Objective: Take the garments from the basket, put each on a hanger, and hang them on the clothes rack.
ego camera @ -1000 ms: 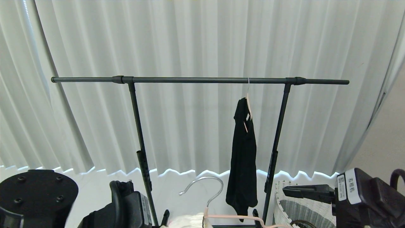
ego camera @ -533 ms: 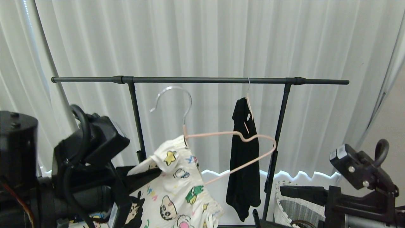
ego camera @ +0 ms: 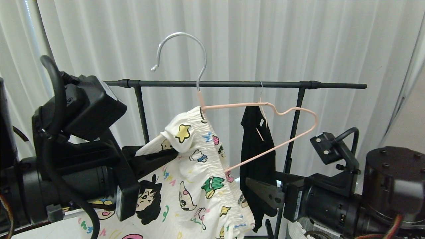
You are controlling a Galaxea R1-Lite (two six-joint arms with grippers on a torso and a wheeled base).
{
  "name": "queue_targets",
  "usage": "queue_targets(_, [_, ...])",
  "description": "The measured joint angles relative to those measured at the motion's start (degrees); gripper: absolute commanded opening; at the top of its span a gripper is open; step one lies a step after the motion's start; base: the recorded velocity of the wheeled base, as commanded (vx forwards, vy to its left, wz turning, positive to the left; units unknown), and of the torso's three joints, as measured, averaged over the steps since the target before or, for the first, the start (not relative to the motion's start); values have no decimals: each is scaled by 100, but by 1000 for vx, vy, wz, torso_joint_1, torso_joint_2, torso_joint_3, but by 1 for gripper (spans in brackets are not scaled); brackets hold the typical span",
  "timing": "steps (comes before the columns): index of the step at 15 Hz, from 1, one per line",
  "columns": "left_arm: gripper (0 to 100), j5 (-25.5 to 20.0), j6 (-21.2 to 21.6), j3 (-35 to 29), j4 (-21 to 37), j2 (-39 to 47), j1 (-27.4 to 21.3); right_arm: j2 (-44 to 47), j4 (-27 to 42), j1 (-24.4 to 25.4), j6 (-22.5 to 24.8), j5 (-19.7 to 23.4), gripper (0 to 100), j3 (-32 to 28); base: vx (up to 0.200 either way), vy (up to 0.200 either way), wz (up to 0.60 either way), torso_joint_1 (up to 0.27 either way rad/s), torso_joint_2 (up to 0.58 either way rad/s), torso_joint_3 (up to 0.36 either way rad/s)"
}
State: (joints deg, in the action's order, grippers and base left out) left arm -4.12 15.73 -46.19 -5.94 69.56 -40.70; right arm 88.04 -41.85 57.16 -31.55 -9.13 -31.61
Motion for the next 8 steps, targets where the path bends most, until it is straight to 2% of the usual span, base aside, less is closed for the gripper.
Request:
queue_targets(4, [0, 7, -7, -41, -7, 63, -48, 363, 4, 670, -11, -23, 100, 13, 0, 0, 0, 0, 0, 0])
queue_targets(8, [0, 5, -7, -66, -16, 87, -45, 586, 9, 891, -4, -124, 100, 72, 0, 0, 0, 0, 0, 0])
